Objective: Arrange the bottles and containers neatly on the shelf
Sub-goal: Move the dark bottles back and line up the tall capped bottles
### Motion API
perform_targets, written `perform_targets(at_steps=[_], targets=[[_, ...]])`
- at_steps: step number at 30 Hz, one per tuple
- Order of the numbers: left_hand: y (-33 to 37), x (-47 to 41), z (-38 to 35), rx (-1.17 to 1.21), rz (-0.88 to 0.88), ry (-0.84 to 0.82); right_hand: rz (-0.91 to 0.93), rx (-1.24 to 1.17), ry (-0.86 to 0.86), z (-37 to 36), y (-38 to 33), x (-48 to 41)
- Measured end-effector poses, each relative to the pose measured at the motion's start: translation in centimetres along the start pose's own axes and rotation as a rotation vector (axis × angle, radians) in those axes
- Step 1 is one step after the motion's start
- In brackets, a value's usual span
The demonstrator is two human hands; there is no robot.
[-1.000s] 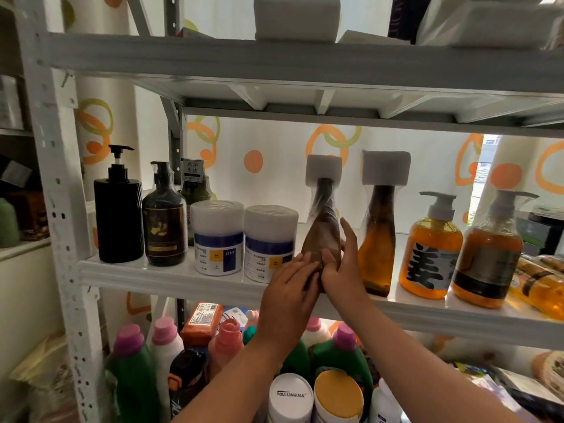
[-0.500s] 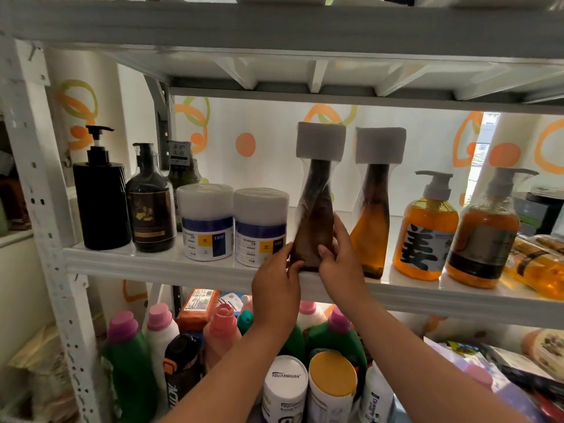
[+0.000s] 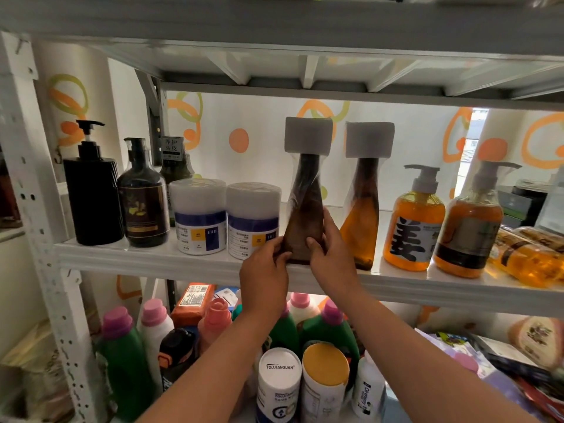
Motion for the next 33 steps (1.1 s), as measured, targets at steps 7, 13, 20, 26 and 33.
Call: perform_targets(at_steps=[7, 13, 20, 26, 33], targets=[[1.3, 1.4, -0.4, 0.079, -0.047, 0.103, 0.052, 0.151, 0.121, 3.3, -0.1, 2.7], [5.0, 3.3, -2.9, 0.104, -0.199, -0.014, 0.020, 0.299, 0.460, 8.0, 0.1, 5.6], [6.0, 3.0, -7.7, 0.132, 0.109, -0.446, -0.168, 0.382, 0.289, 8.6, 3.0, 5.2], [5.4, 2.4, -8.7, 0.166, 0.223, -0.472, -0.121, 0.435, 0.224, 8.2, 2.4, 5.2], [6.1, 2.8, -8.3, 0.213, 0.169, -0.372, -0.152, 0.451, 0.119, 8.7, 3.6, 4.2]])
Point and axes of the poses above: each hand's wrist, its own x-axis away from the middle knuckle, its own z-axis out of the back of the hand, y = z × x, the point moved 6 cm from there along -x, towards the middle knuckle, and after that the axes turned 13 degrees about -y, right-handed, at the moved point
